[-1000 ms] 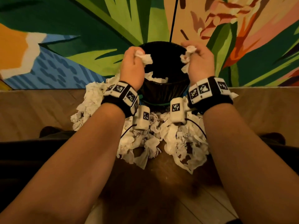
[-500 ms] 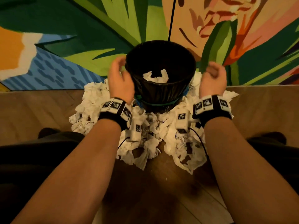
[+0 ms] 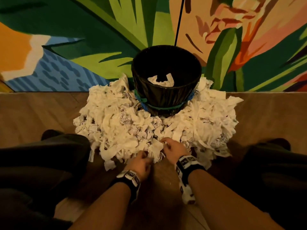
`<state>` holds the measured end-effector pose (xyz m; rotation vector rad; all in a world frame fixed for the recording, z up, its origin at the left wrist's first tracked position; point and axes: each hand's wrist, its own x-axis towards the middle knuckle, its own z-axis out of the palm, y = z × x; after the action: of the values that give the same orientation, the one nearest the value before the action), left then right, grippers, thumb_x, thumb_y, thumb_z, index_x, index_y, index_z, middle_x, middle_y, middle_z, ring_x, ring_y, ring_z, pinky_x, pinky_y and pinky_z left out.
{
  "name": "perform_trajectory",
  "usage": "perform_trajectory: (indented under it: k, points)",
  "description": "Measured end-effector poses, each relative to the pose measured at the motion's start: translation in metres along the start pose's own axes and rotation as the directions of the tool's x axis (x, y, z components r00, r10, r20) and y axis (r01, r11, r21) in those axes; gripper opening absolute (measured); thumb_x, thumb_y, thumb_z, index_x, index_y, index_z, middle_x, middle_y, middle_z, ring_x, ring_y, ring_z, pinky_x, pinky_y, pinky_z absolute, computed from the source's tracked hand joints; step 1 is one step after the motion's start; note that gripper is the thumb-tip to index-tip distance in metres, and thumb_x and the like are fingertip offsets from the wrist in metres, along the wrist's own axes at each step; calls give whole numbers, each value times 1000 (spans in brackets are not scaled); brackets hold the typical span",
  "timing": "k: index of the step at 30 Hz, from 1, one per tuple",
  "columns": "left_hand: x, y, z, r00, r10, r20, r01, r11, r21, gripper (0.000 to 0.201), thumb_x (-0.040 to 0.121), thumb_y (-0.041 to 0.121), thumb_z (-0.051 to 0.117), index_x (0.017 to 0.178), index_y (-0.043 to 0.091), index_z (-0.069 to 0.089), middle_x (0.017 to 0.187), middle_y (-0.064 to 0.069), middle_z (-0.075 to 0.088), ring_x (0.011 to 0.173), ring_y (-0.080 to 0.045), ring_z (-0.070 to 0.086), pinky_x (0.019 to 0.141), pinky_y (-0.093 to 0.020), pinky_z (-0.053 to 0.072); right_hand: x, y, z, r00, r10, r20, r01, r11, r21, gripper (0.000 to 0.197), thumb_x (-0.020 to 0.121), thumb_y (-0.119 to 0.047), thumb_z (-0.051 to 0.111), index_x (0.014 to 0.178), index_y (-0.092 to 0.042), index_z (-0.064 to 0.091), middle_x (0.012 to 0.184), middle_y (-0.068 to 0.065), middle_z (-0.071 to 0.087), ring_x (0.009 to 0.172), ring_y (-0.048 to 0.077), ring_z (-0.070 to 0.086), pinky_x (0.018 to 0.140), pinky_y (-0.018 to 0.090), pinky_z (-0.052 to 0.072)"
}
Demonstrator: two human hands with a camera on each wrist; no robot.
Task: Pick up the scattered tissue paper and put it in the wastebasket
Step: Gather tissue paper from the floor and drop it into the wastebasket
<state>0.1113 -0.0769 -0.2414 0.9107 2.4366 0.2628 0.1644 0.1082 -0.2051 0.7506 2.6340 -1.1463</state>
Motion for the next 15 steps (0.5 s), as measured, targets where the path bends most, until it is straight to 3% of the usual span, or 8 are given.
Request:
perform_trajectory:
  k: [2,4,6,8,10,12,13,15]
  points:
    - [-1,-2,12,998,-9,57,9,1000,2,40,96,29,49,136,28,55,156,-6,25,135,-31,41,110,-40,39,-2,-3,11,995,-41,93,50,993,-105,42,99,-34,43,139,-46,42,81,-1,61,67,18,58,66,29,51]
    - [2,-2,15,996,-24,89,25,1000,-11,41,99,28,46,140,26,51,161,-8,12,136,-35,40,113,-39,36,-1,-3,18,992,-51,114,70,983,-170,53,98,-37,46,148,-46,31,91,3,64,79,22,62,74,32,54]
    - [7,0,13,996,-29,89,31,999,-22,40,100,26,46,139,21,52,161,-11,13,135,-35,42,114,-36,35,4,-2,22,989,-63,131,92,969,-227,56,97,-38,49,149,-43,31,108,6,64,96,25,62,85,36,53]
    - [13,1,9,997,-11,76,18,996,-88,38,97,24,50,133,17,58,155,-10,28,134,-31,44,114,-32,33,9,-2,24,990,-75,121,102,965,-240,47,98,-31,52,144,-32,45,124,7,61,111,24,59,96,32,48]
    - [15,2,7,999,8,38,-2,988,-156,28,94,29,56,118,17,63,136,-7,47,119,-26,53,103,-27,39,12,-2,27,997,-66,32,70,987,-145,32,97,-22,55,127,-24,64,123,3,65,109,19,61,94,26,48]
    - [12,5,5,997,-27,-73,8,970,-244,7,93,35,57,92,29,53,102,3,54,90,-19,55,76,-27,41,12,-3,28,997,-12,-76,12,1000,-4,19,94,-22,61,107,-25,74,105,-2,71,93,14,65,78,17,48]
    - [11,6,5,990,-60,-131,18,955,-297,16,94,34,55,82,33,44,89,7,52,80,-16,53,66,-26,38,11,-4,27,993,20,-120,-14,998,53,14,93,-23,63,101,-26,74,96,-4,71,87,13,64,71,14,45]
    - [9,7,3,972,-110,-206,17,914,-405,22,98,28,48,80,35,38,78,8,53,72,-15,55,60,-25,40,11,-7,22,985,53,-163,-31,990,139,11,94,-26,61,99,-25,72,87,-6,66,82,12,61,68,17,42]
